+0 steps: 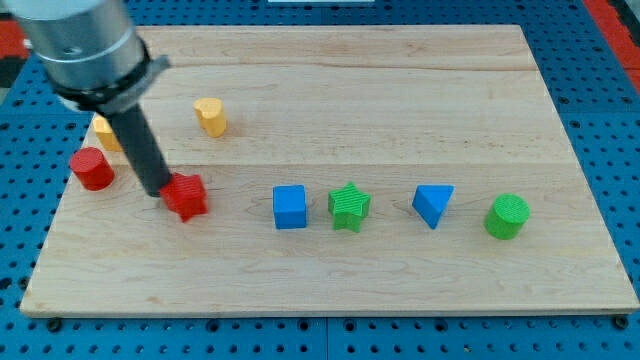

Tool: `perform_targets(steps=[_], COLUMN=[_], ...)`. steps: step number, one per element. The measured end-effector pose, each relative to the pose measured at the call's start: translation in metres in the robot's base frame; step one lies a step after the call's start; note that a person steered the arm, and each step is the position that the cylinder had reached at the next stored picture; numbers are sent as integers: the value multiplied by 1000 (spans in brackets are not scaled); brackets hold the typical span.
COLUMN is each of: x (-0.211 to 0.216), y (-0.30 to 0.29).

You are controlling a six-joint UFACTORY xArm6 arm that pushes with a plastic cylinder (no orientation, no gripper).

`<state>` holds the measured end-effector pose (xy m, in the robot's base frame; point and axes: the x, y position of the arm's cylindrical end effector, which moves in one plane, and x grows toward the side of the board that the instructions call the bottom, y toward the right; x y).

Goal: Slide the red circle to the top left side of the red star

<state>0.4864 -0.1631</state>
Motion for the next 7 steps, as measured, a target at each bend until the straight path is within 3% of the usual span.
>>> perform_targets(steps=[1,4,5,7], x=[13,5,-20,-50], y=[17,-123,-142,-109])
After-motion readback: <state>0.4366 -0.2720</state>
